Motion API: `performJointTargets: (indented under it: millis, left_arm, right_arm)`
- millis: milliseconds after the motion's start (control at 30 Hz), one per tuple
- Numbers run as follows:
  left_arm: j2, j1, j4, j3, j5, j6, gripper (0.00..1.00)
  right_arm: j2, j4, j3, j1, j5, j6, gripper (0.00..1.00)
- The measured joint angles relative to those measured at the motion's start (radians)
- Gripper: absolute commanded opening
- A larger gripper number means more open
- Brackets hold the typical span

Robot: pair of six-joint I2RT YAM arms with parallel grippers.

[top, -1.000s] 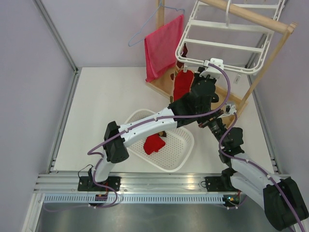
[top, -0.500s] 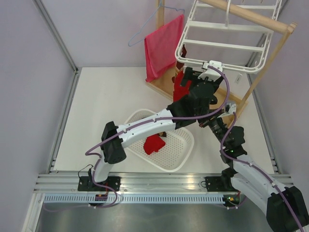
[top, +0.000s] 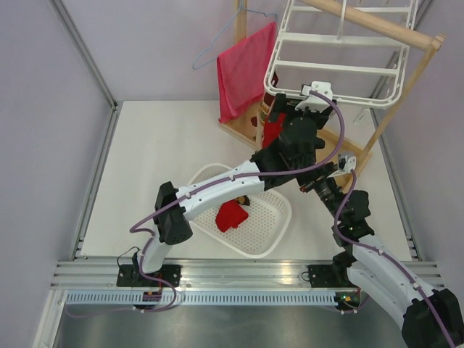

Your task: Remove the socks clipped to the hanger

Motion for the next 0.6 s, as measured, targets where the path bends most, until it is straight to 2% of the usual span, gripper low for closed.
performJointTargets:
  millis: [600]
  left_arm:
    - [0.027, -0.021, -0.008, -0.008, 0.001, -0.016, 0.98]
  right_arm:
    - [0.061, -0.010, 0.022, 0.024, -0.002, -0.024, 0.01]
